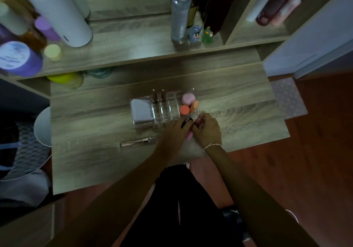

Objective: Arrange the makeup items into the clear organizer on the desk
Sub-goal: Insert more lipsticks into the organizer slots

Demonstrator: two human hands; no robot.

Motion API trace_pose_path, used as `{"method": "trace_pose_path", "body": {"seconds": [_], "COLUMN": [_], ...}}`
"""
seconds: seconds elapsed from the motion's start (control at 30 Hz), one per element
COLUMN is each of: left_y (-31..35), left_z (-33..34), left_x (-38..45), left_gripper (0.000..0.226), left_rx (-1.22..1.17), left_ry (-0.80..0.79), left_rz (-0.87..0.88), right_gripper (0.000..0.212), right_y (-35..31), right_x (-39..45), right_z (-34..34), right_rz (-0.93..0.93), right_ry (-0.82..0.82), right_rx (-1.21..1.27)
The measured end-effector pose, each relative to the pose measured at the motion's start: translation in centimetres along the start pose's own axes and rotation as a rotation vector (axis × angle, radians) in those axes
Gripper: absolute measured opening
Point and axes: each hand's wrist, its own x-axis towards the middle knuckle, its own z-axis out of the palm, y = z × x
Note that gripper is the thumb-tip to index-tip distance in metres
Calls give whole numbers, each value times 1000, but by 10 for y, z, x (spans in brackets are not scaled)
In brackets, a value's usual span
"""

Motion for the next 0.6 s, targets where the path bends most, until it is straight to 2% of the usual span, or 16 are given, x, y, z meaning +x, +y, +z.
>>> {"method": "trace_pose_path", "body": {"seconds": [0.2, 0.33, 0.43, 0.6], "left_y": [5, -2, -5, -18], "left_z": [-2, 1, -6, -29], "left_x": [2, -4, -13, -25], "left_gripper": [33, 55, 58, 52], "left_rx": [-12, -50, -148, -370], "left_ry": [56, -29, 18, 174], "left_rz": [-71, -132, -170, -236], "right_gripper": [25, 24, 24, 43], "right_y": [5, 2, -6, -38], "right_x": [-5, -3, -1, -4], "right_z": [2, -11, -30, -64], "right_rz": [-14, -38, -79, -184], "right_ry": [42, 56, 80, 133], "right_rx": [-45, -3, 79, 201]}}
